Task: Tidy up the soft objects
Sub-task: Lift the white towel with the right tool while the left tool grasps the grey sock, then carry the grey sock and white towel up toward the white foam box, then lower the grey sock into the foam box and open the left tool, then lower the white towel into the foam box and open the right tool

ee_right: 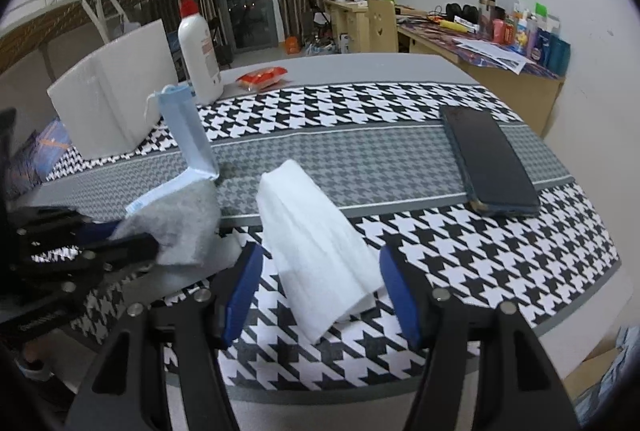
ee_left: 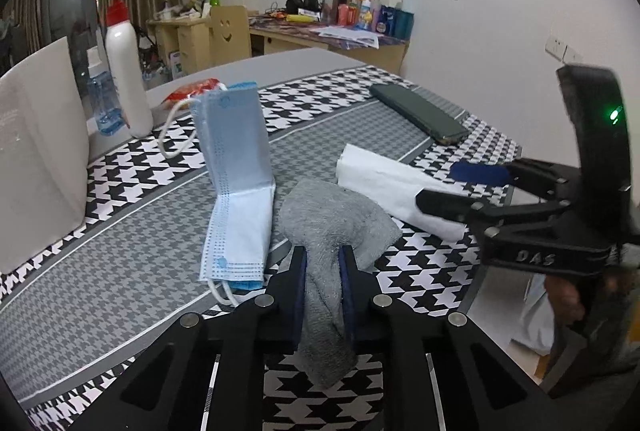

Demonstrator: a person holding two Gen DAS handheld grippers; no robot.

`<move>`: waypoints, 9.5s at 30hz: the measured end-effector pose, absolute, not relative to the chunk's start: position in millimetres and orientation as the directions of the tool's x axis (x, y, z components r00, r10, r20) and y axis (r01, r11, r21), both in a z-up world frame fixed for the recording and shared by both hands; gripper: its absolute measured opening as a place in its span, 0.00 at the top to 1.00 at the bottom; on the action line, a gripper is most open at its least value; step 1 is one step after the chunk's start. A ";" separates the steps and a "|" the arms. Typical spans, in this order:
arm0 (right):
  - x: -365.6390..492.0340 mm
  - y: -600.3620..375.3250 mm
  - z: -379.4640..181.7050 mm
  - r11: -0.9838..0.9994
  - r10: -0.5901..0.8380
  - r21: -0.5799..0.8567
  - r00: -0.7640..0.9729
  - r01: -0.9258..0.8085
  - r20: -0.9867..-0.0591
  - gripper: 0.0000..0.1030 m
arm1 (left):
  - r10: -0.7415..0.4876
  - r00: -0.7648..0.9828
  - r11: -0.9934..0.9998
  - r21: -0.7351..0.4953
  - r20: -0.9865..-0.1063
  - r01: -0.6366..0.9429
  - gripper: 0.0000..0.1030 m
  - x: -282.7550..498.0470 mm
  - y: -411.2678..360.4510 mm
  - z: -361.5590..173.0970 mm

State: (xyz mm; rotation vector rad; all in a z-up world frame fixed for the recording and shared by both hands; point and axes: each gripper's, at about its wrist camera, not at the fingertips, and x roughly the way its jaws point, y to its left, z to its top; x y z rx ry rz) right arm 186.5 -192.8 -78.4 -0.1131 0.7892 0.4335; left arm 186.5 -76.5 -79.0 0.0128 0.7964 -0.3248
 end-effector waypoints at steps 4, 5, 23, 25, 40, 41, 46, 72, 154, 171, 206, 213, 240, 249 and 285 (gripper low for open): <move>190.8 -186.8 -83.2 0.899 0.325 0.038 0.608 -0.436 -0.724 0.36 | -0.277 0.676 0.955 -0.116 -0.683 0.274 0.84 182.3 -69.2 -70.4; 193.1 -186.0 -85.3 0.899 0.321 0.035 0.603 -0.436 -0.730 0.36 | -0.280 0.680 0.954 -0.119 -0.678 0.274 0.84 180.7 -67.9 -68.6; 197.3 -181.4 -93.2 0.911 0.250 -0.024 0.599 -0.411 -0.761 0.88 | -0.254 0.701 0.965 -0.127 -0.666 0.229 0.84 175.5 -49.4 -61.9; 194.2 -182.0 -86.4 0.910 0.270 -0.007 0.607 -0.414 -0.748 0.89 | -0.256 0.705 0.965 -0.132 -0.662 0.226 0.84 173.5 -46.8 -60.6; 166.7 -165.5 -32.4 0.895 0.375 0.055 0.682 -0.442 -0.628 0.89 | -0.209 0.775 0.978 -0.130 -0.597 0.164 0.84 155.2 -22.9 -34.8; 164.7 -163.1 -30.3 0.893 0.380 0.051 0.687 -0.447 -0.619 0.89 | -0.199 0.780 0.980 -0.123 -0.593 0.156 0.84 153.6 -21.6 -33.0; 157.7 -152.6 -22.7 0.878 0.402 0.032 0.699 -0.478 -0.592 0.89 | -0.174 0.796 0.985 -0.110 -0.579 0.135 0.84 149.1 -16.5 -27.1; 144.4 -110.6 7.0 0.819 0.511 0.032 0.703 -0.572 -0.495 0.89 | -0.069 0.870 0.996 -0.083 -0.488 0.032 0.84 115.7 23.3 0.1; 186.0 12.8 89.1 0.774 0.575 -0.009 0.710 -0.633 -0.407 0.89 | 0.244 0.924 0.966 -0.007 -0.294 -0.258 0.84 143.8 117.1 82.0; 207.3 40.7 93.9 0.758 0.584 -0.009 0.683 -0.653 -0.438 0.88 | 0.256 0.910 0.961 -0.019 -0.327 -0.277 0.84 166.5 134.8 82.0; 237.1 76.4 85.1 0.764 0.552 -0.009 0.661 -0.645 -0.508 0.88 | 0.206 0.880 0.968 -0.042 -0.427 -0.247 0.84 220.5 165.6 64.6; 239.2 76.3 85.0 0.767 0.548 -0.011 0.664 -0.642 -0.509 0.88 | 0.168 0.868 0.975 -0.050 -0.468 -0.216 0.79 233.2 170.9 54.8; 231.7 97.1 87.7 0.735 0.573 -0.025 0.641 -0.678 -0.511 0.88 | 0.361 0.853 0.918 -0.019 -0.377 -0.397 0.01 184.7 196.9 73.1; 236.2 111.4 84.9 0.723 0.579 -0.023 0.625 -0.690 -0.523 0.88 | 0.396 0.841 0.900 -0.027 -0.369 -0.435 0.01 168.5 205.3 71.2; 255.7 139.5 64.4 0.689 0.573 0.008 0.538 -0.725 -0.618 0.24 | 0.433 0.820 0.877 -0.036 -0.375 -0.480 0.01 147.7 227.3 61.4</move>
